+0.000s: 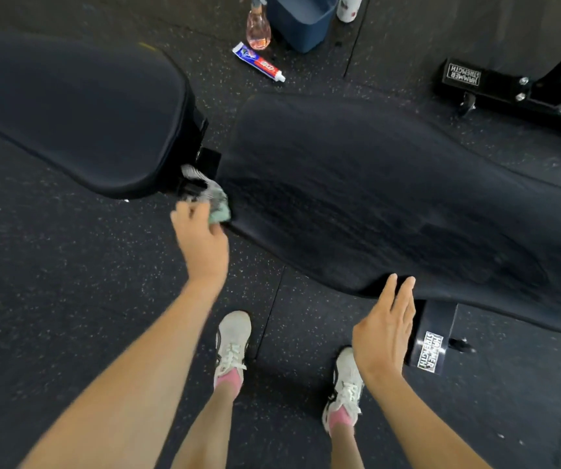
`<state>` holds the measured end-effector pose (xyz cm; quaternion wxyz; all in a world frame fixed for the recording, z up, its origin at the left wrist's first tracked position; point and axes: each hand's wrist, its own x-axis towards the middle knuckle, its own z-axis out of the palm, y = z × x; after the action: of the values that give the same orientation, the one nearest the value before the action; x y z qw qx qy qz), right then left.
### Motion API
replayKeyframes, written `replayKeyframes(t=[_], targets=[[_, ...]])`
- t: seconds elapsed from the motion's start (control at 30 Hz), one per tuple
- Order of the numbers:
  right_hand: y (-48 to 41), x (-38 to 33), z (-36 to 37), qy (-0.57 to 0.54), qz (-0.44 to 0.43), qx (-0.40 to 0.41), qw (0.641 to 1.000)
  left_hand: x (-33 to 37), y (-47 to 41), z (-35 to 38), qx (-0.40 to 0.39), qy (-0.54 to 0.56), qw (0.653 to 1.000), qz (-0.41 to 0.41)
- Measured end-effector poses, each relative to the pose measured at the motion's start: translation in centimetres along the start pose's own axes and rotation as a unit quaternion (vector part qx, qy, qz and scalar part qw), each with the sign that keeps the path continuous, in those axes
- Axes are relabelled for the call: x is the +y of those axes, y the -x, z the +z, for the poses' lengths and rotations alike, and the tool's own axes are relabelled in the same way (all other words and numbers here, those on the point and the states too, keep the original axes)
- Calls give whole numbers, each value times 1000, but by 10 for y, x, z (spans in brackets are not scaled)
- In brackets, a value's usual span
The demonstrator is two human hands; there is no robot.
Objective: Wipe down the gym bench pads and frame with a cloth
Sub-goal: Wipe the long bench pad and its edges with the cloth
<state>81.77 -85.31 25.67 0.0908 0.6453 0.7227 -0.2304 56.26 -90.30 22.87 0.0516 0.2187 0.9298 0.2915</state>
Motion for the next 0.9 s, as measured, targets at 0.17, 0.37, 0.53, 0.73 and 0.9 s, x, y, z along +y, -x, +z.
replayKeyframes(t=[0.17,0.37,0.53,0.73,0.9], targets=[[13,-20,17,-39,65,18,997,28,89,17,-149,53,964,212],[15,-26,18,-64,70,40,995,22,38,2,-78,60,988,118],[13,-15,21,-10,30,61,998,37,51,17,-101,-4,977,188],[3,-5,29,80,-14,91,993,62,93,31,-210,36,917,337],[-9,8,47,117,-69,184,973,53,56,16,-181,37,918,351]])
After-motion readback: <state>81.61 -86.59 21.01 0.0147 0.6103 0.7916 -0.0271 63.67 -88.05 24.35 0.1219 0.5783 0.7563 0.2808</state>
